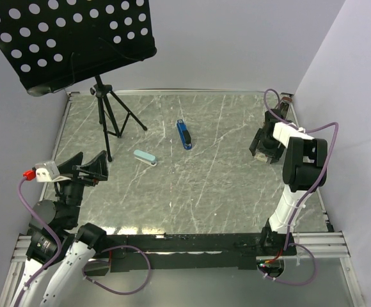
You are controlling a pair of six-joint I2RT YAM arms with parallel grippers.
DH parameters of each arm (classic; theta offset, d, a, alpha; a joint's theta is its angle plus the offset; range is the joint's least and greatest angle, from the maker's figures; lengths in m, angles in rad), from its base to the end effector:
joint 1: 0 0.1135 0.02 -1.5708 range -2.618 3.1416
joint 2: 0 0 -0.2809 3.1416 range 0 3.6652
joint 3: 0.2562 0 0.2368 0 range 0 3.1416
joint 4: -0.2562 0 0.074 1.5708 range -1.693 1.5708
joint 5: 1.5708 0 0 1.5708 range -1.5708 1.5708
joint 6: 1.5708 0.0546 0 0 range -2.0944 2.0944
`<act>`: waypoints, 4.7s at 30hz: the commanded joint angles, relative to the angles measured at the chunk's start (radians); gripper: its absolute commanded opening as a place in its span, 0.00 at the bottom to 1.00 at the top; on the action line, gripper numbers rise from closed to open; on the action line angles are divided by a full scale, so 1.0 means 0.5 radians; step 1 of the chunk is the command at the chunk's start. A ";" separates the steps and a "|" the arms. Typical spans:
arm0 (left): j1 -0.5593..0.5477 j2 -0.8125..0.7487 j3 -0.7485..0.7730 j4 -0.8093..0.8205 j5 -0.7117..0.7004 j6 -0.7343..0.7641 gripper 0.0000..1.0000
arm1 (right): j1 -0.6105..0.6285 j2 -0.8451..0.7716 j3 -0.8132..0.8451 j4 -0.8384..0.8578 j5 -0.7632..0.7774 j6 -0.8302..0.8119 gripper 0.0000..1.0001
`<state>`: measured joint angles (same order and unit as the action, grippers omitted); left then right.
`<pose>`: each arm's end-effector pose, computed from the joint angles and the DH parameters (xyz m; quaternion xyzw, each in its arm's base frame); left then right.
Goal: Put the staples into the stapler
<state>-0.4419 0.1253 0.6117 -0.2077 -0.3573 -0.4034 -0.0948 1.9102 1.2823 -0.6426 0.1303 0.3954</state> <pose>0.0408 0.0018 0.3432 -0.1305 0.5951 -0.2247 0.7605 0.3697 -0.0423 0.1700 0.2489 0.9548 -0.0413 0.1572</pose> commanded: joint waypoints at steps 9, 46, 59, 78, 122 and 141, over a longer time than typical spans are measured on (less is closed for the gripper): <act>-0.003 -0.002 0.013 0.023 0.000 0.037 0.99 | -0.022 0.051 0.056 0.049 -0.089 -0.076 0.72; 0.019 0.255 0.044 -0.017 0.239 0.003 1.00 | 1.493 -0.437 -0.558 -0.031 -0.049 0.586 0.60; 0.019 0.810 0.182 -0.091 0.515 -0.199 0.99 | 1.561 -0.782 -0.723 0.082 -0.034 0.535 0.96; -0.392 1.865 0.074 0.670 0.798 -0.736 0.97 | 0.932 -1.397 -1.528 1.150 -0.877 0.271 0.92; -0.883 3.188 0.458 1.032 0.862 -0.994 0.67 | 0.892 -1.032 -1.503 1.175 -1.003 0.212 0.30; -0.889 3.262 0.537 0.953 0.880 -1.003 0.39 | 0.935 -1.130 -1.469 1.095 -0.920 0.197 0.06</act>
<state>-0.8787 1.7329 0.8261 0.2756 0.0849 -0.9035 0.3550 1.3708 0.5255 -0.0566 -0.3714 0.5140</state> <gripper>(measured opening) 0.434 0.060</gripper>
